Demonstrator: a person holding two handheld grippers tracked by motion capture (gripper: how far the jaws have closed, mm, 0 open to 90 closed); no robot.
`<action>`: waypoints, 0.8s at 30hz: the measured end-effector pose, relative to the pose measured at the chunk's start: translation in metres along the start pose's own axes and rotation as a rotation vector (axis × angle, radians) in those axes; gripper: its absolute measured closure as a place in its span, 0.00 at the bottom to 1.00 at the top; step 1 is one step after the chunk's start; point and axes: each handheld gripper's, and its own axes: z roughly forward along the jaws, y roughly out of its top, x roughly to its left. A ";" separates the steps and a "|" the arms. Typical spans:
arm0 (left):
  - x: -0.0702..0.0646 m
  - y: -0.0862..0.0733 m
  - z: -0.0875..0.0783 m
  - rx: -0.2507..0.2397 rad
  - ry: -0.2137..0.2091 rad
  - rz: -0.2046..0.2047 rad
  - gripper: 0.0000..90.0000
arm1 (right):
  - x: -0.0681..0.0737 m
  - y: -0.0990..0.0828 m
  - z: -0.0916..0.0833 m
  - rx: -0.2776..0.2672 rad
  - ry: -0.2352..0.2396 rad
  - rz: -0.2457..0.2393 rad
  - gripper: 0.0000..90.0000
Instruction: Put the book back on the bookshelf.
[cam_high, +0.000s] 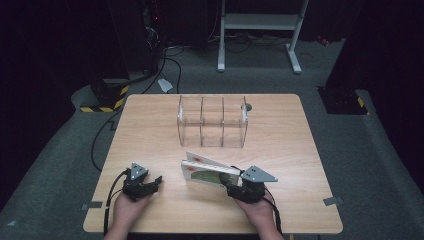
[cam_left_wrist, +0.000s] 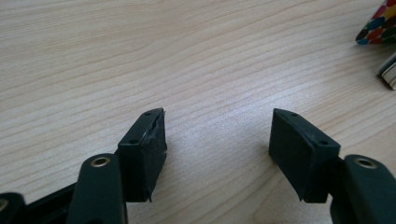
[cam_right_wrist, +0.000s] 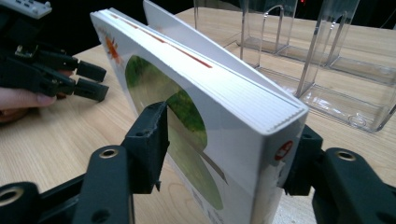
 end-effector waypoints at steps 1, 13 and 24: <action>0.000 0.000 0.000 -0.001 0.000 0.000 0.40 | 0.000 0.000 0.000 0.002 0.001 0.000 0.49; 0.000 0.000 0.000 0.000 -0.003 0.004 0.40 | 0.011 -0.001 0.000 0.002 0.045 -0.057 0.67; 0.000 0.000 0.000 0.000 -0.007 0.009 0.39 | 0.025 0.002 0.003 0.027 0.031 -0.142 0.82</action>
